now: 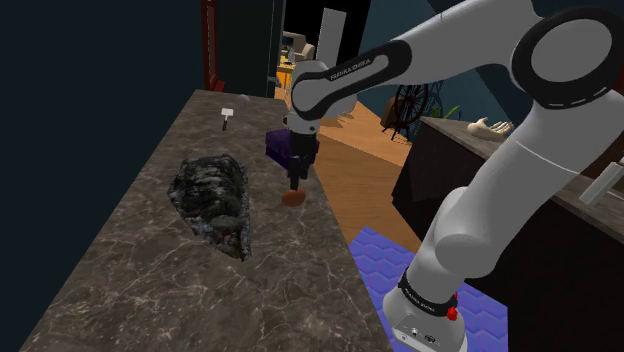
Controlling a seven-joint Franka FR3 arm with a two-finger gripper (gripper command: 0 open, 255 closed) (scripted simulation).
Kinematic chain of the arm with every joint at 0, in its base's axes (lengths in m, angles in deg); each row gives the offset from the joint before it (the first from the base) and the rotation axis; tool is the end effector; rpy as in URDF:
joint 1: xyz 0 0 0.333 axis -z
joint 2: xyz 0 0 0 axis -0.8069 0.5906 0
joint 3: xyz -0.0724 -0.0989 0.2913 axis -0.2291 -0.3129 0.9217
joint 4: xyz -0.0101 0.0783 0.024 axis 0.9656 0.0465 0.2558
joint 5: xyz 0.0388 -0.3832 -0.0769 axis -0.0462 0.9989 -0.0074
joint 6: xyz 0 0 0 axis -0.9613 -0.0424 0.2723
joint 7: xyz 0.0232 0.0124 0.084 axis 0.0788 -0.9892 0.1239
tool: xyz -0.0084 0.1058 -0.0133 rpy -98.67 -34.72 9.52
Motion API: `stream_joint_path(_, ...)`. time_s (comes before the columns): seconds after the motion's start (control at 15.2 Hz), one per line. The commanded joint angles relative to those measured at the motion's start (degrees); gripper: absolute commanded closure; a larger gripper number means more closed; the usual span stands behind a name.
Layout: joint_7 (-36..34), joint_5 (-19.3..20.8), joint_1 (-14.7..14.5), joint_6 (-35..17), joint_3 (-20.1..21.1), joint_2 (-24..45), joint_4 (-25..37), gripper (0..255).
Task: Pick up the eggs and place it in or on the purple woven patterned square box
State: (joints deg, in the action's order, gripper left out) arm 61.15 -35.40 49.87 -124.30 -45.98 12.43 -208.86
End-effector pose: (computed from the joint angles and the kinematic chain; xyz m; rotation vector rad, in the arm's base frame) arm 0.4522 -0.0018 0.3772 -2.9776 -0.4962 0.2117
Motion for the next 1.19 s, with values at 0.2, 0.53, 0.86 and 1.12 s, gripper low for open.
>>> stream_joint_path(0.2, 1.47, -0.6, -0.3, -4.17, 0.0, 3.17, -0.96, 0)
stream_joint_path(0.53, 1.76, -1.07, -0.49, -7.95, 0.13, 4.82, -3.09, 0)
stream_joint_path(0.86, 1.76, -1.08, -0.49, -7.95, 0.13, 4.84, -3.08, 0)
stream_joint_path(1.12, 1.76, -1.08, -0.49, -7.95, 0.13, 4.83, -3.08, 255)
